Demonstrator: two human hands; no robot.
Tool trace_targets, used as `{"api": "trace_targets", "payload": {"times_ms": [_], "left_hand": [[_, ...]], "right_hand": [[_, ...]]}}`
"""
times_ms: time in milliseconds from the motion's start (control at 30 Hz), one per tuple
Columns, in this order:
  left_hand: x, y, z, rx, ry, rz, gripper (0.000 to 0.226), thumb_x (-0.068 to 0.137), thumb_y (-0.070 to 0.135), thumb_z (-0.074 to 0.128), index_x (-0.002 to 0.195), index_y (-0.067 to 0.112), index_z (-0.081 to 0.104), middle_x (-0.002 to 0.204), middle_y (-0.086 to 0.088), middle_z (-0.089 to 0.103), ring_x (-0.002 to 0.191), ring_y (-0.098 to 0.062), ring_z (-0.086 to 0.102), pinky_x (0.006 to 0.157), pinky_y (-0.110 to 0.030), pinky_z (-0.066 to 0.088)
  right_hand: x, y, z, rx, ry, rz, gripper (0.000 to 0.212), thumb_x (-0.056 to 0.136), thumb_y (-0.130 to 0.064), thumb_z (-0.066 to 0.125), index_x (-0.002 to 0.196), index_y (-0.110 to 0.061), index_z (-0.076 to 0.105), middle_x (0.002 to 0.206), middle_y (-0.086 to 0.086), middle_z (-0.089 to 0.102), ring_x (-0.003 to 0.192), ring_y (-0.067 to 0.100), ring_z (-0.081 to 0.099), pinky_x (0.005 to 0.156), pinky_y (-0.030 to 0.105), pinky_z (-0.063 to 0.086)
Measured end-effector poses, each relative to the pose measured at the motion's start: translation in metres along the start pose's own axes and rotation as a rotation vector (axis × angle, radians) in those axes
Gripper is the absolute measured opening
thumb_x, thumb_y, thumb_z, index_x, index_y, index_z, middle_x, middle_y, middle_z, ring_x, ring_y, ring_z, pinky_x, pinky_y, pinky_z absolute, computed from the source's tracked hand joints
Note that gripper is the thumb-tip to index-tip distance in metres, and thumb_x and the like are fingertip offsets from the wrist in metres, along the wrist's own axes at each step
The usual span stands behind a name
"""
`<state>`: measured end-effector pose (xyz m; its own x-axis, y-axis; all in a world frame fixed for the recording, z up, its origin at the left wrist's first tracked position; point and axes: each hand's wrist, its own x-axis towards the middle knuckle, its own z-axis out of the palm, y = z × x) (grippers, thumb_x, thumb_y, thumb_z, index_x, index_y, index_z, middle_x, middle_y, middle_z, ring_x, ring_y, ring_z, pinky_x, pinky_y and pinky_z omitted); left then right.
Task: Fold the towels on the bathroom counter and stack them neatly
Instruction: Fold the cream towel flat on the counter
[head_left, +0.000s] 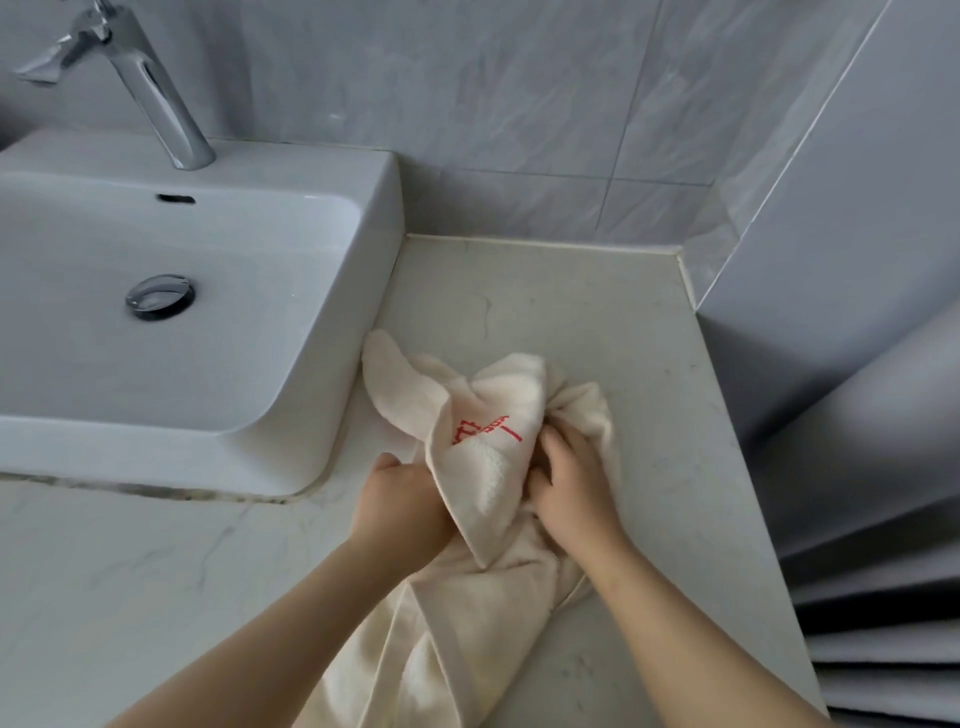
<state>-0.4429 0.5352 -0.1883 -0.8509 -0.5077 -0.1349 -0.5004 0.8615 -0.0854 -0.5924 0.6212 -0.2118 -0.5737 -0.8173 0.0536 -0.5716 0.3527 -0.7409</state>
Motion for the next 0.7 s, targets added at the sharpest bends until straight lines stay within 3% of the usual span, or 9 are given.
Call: {"api": "trace_targets", "payload": {"times_ms": [100, 167, 200, 300, 367, 433, 533, 633, 700], "left_hand": [[-0.001, -0.004, 0.003, -0.231, -0.167, -0.323, 0.035, 0.069, 0.025, 0.058, 0.06, 0.026, 0.024, 0.059, 0.011, 0.024, 0.049, -0.004, 0.026, 0.039, -0.012, 0.019], [0.0, 0.003, 0.015, -0.252, -0.052, -0.217, 0.009, 0.091, 0.028, 0.049, 0.097, 0.025, 0.042, 0.08, 0.008, 0.044, 0.079, -0.01, 0.047, 0.066, -0.014, 0.037], [-0.001, 0.005, 0.013, -0.25, -0.102, -0.187, 0.02, 0.094, 0.032, 0.044, 0.113, 0.026, 0.045, 0.097, 0.006, 0.054, 0.095, -0.016, 0.052, 0.076, -0.021, 0.039], [0.001, 0.005, -0.001, -0.208, -0.005, -0.13, 0.033, 0.093, 0.042, 0.04, 0.123, 0.034, 0.051, 0.111, 0.01, 0.06, 0.104, -0.017, 0.057, 0.07, -0.021, 0.033], [0.002, 0.002, -0.002, -0.202, -0.084, -0.099, 0.03, 0.094, 0.044, 0.039, 0.116, 0.033, 0.056, 0.096, 0.014, 0.057, 0.093, -0.014, 0.058, 0.059, -0.018, 0.034], [0.002, 0.0, -0.004, -0.321, -0.166, -0.079, 0.03, 0.092, 0.045, 0.041, 0.106, 0.029, 0.063, 0.089, 0.013, 0.06, 0.085, -0.011, 0.058, 0.063, -0.018, 0.045], [0.002, -0.003, -0.014, -0.44, -0.243, -0.074, 0.034, 0.091, 0.046, 0.046, 0.086, 0.02, 0.067, 0.082, 0.005, 0.065, 0.073, -0.01, 0.058, 0.07, -0.024, 0.05], [0.007, -0.006, -0.005, -0.412, -0.021, -0.191, 0.03, 0.091, 0.041, 0.049, 0.079, 0.017, 0.063, 0.075, 0.003, 0.062, 0.069, -0.014, 0.057, 0.062, -0.028, 0.046], [0.011, -0.005, 0.003, -0.398, 0.199, -0.26, 0.019, 0.085, 0.032, 0.059, 0.078, 0.016, 0.065, 0.077, 0.001, 0.062, 0.068, -0.022, 0.061, 0.054, -0.029, 0.046]], "right_hand": [[0.005, -0.004, -0.006, -0.107, -0.059, -0.085, 0.066, 0.081, -0.019, 0.053, 0.143, -0.03, 0.033, 0.142, 0.003, 0.039, 0.131, 0.025, 0.038, 0.104, 0.039, 0.038], [0.014, -0.021, -0.013, -0.042, -0.103, 0.026, 0.075, 0.085, -0.031, 0.053, 0.148, -0.036, 0.013, 0.14, 0.002, 0.043, 0.127, 0.024, 0.045, 0.101, 0.037, 0.04], [0.02, -0.031, -0.017, 0.085, -0.135, 0.136, 0.079, 0.084, -0.038, 0.056, 0.148, -0.038, 0.01, 0.138, 0.001, 0.048, 0.122, 0.023, 0.05, 0.096, 0.036, 0.044], [0.038, -0.056, -0.035, 0.86, -0.233, 0.495, 0.068, 0.083, -0.063, 0.048, 0.141, -0.035, 0.027, 0.124, 0.006, 0.06, 0.101, 0.023, 0.065, 0.075, 0.034, 0.051], [0.05, -0.06, -0.048, 1.463, -0.144, 0.598, 0.056, 0.092, -0.057, 0.039, 0.14, -0.03, 0.029, 0.128, 0.015, 0.056, 0.108, 0.03, 0.061, 0.08, 0.042, 0.052], [0.059, -0.053, -0.052, 1.673, 0.091, 0.572, 0.05, 0.099, -0.039, 0.037, 0.145, -0.021, 0.026, 0.137, 0.016, 0.046, 0.123, 0.031, 0.051, 0.094, 0.044, 0.045], [0.055, -0.043, -0.033, 1.36, 0.227, 0.445, 0.021, 0.096, -0.015, 0.044, 0.117, -0.021, 0.046, 0.12, 0.007, 0.053, 0.109, 0.019, 0.053, 0.093, 0.036, 0.039], [0.029, -0.022, -0.002, 0.516, -0.03, 0.228, 0.016, 0.085, -0.011, 0.057, 0.098, -0.021, 0.056, 0.099, -0.002, 0.06, 0.097, 0.014, 0.054, 0.084, 0.025, 0.037], [0.014, -0.01, 0.013, -0.056, -0.142, -0.069, 0.028, 0.085, -0.014, 0.053, 0.111, -0.018, 0.062, 0.117, -0.001, 0.06, 0.114, 0.017, 0.05, 0.094, 0.028, 0.034]]}}
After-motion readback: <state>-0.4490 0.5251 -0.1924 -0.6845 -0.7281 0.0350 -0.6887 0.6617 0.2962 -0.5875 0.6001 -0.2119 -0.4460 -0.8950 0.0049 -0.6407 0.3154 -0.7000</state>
